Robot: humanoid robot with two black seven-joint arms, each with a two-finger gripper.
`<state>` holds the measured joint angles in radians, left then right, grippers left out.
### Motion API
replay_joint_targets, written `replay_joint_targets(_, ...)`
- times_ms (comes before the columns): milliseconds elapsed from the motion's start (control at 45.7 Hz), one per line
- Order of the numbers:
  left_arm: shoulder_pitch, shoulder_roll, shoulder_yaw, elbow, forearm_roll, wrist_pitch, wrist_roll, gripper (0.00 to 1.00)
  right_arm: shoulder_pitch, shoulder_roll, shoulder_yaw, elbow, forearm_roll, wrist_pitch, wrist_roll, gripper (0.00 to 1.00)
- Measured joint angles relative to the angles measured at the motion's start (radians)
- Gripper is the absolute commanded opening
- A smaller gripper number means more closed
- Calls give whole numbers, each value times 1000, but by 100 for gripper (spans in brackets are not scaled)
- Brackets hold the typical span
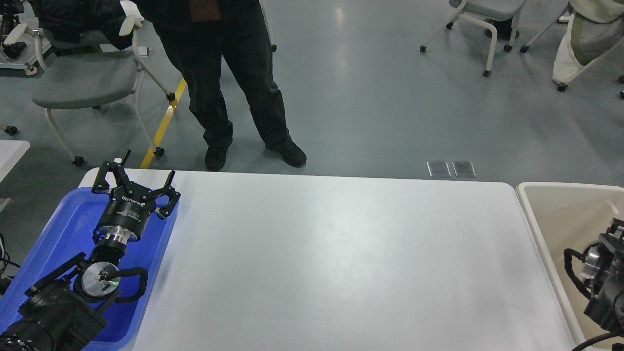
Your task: Tidy desktop
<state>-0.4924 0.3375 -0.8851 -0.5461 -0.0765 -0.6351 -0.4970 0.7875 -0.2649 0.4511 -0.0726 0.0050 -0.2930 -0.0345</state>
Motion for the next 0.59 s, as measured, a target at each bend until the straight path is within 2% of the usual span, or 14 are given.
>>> replay_joint_targets(131,0,0,0,0,0,0,0,100,52,7,-3,7,16,10,0,100)
replay_joint_targets(262,0,0,0,0,0,0,0,100,110,4,36,12,68,79,-5,100)
replay_joint_targets(590,0,0,0,0,0,0,0,100,194,3,149,62,200,441,-7,100)
